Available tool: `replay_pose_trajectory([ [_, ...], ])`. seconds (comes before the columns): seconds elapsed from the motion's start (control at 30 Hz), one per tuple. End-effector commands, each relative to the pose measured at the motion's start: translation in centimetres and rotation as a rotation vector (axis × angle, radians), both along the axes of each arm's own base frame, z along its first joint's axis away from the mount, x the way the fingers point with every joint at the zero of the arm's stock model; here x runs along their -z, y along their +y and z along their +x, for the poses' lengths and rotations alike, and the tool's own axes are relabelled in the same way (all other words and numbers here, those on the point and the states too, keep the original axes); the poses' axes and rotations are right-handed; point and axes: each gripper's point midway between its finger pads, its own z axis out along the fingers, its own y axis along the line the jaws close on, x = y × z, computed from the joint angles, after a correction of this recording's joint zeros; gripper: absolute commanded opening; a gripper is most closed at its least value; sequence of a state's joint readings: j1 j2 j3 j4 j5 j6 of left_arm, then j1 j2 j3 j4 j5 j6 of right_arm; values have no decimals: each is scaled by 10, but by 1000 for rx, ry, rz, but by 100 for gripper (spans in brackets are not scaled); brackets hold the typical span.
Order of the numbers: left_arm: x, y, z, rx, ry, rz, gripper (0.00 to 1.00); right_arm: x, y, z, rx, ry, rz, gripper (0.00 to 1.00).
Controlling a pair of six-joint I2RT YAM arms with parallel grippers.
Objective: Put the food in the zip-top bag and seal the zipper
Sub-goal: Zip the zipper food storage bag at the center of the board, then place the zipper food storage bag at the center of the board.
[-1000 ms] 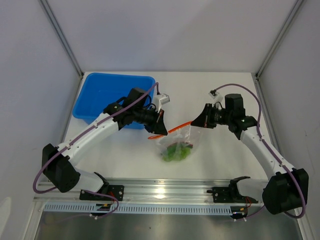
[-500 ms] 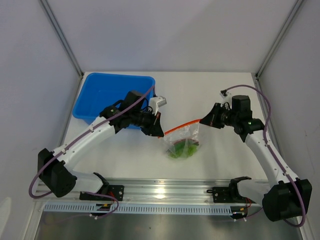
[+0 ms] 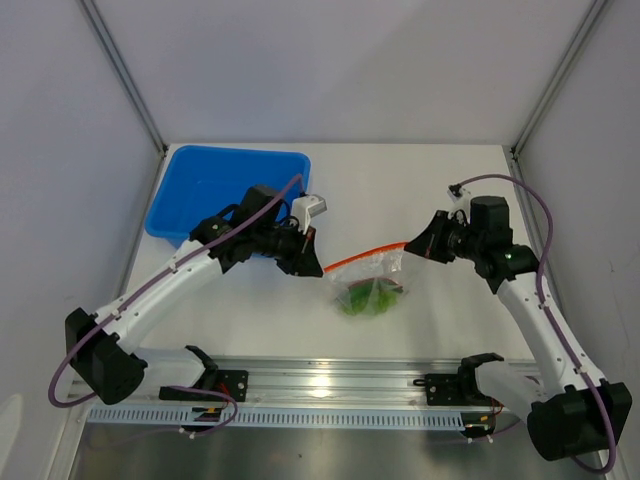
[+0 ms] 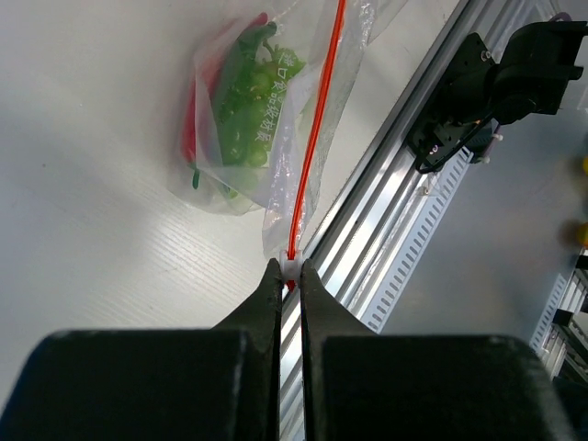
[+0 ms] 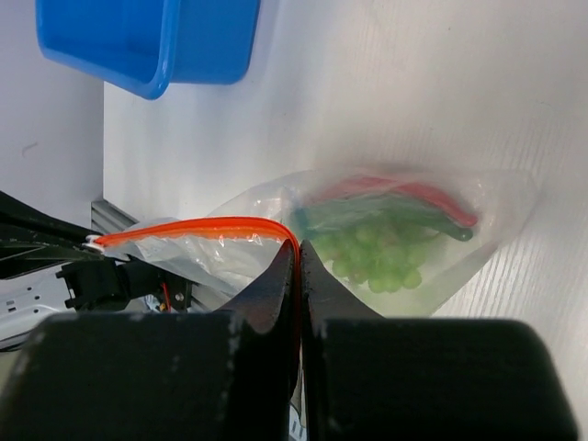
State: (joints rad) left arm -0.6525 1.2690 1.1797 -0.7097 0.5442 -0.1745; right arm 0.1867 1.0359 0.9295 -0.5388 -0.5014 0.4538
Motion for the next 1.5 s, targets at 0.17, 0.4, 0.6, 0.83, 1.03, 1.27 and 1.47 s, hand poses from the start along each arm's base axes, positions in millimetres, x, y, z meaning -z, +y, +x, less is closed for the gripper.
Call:
replay_pose_trajectory([
  [0.17, -32, -5, -3, 10, -50, -100, 16, -38, 7, -23, -4, -66, 7, 0],
  [0.4, -68, -19, 24, -32, -146, -163, 99, -56, 15, -19, 1, -36, 56, 0],
  [0.6, -105, -20, 50, -145, -249, -199, 99, -26, 2, 22, 72, 79, 28, 0],
  [0.83, -110, -5, 38, -169, -281, -202, 99, 18, -41, 85, 238, 262, -1, 0],
  [1.03, -95, 4, 28, -168, -266, -181, 99, 46, -72, 122, 344, 338, 10, 0],
  [1.27, -85, 5, 19, -148, -234, -179, 99, 74, -110, 156, 453, 383, -2, 0],
  [1.47, -79, 8, 12, -133, -230, -174, 100, 88, -139, 176, 484, 395, -43, 19],
])
